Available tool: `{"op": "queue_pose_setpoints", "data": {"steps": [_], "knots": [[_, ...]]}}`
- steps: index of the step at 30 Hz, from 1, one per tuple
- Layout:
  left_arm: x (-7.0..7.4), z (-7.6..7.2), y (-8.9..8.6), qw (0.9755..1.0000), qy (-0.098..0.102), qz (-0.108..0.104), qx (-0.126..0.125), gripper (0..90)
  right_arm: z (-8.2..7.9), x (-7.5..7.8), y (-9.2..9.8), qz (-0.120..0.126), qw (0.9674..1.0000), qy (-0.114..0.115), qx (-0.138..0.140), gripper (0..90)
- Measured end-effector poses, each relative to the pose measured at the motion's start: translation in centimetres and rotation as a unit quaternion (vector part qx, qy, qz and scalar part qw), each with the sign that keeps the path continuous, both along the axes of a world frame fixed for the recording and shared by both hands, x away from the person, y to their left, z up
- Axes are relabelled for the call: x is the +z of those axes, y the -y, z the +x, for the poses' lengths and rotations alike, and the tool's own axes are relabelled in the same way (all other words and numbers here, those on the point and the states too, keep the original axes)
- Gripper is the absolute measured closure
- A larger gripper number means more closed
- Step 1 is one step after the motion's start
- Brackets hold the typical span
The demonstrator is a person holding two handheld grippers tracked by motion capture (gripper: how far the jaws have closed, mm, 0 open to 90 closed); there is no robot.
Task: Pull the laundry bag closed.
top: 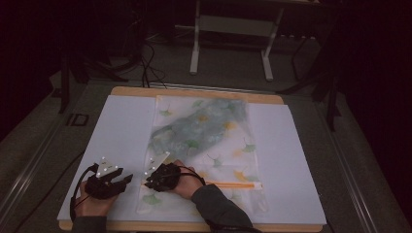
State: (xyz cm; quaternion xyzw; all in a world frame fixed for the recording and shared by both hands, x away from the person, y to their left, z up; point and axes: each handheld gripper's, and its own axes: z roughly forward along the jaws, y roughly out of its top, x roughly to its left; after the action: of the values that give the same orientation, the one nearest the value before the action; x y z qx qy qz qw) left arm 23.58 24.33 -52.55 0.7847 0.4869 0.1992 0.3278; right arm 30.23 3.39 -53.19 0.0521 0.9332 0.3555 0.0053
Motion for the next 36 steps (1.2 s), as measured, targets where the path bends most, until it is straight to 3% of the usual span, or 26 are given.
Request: {"op": "queue_pose_setpoints", "data": {"steps": [5,16,22,36], "knots": [[0.0,0.0,0.0,1.0,0.0,0.001,0.0,53.2,-0.1,0.2,0.1,0.0,1.0,0.005,0.001,80.4],[0.0,0.0,0.0,1.0,-0.001,-0.001,-0.001,53.4,0.3,-0.2,-0.8,-0.002,1.0,-0.006,-0.002,78.7],[0.1,0.0,0.1,1.0,-0.004,-0.002,-0.002,54.4,0.0,-0.2,-0.8,-0.008,0.9999,0.006,0.006,82.9],[0.4,-0.5,0.6,0.9998,-0.011,-0.01,-0.013,55.1,-0.3,0.1,-0.6,-0.014,0.9997,0.017,0.008,83.7]]}}
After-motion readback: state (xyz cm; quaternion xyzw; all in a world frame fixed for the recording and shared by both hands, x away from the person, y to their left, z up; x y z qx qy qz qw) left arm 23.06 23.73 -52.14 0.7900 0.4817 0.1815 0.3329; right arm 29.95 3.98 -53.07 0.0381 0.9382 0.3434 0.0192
